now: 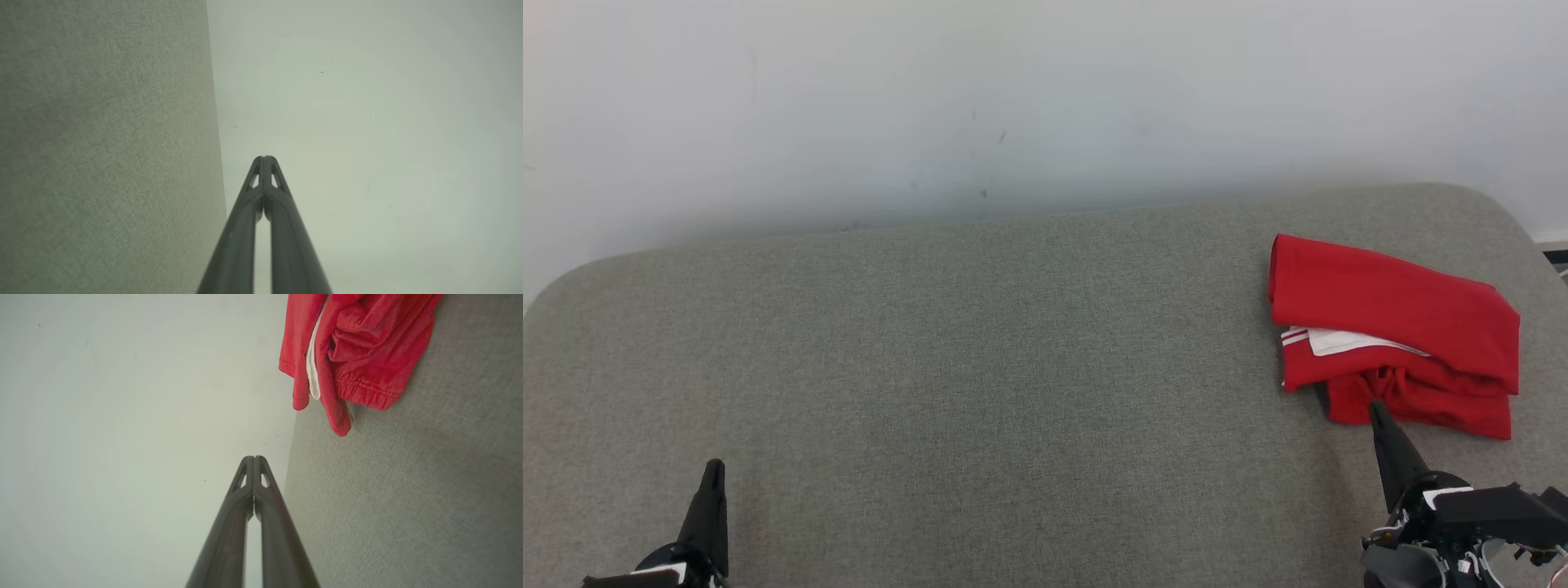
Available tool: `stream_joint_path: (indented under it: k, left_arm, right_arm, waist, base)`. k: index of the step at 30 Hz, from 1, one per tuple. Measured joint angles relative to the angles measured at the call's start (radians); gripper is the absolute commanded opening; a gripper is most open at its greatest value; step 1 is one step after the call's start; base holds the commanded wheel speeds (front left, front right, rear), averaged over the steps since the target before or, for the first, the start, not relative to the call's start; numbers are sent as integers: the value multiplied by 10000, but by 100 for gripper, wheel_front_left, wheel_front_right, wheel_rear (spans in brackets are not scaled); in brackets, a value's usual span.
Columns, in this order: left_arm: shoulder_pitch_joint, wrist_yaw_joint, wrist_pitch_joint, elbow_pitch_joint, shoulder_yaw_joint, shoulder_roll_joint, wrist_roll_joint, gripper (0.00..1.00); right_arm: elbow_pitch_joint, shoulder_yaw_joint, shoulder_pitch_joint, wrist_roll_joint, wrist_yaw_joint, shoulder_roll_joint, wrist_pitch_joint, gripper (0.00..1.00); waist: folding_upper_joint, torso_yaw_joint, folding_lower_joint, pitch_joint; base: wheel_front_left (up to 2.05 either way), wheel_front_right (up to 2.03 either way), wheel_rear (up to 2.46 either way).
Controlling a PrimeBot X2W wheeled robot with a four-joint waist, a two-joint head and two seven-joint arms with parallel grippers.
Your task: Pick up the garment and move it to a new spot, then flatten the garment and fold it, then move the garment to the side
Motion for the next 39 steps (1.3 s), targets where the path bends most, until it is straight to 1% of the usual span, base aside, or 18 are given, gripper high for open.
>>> stream_joint_path:
  k: [39]
  left_arm:
    - [-94,0,-2,6,-2,-4,-2,0]
  right_arm:
    - [4,0,-41,6,0,0,0,0]
  waist:
    - [0,0,0,-1]
  base:
    - [0,0,0]
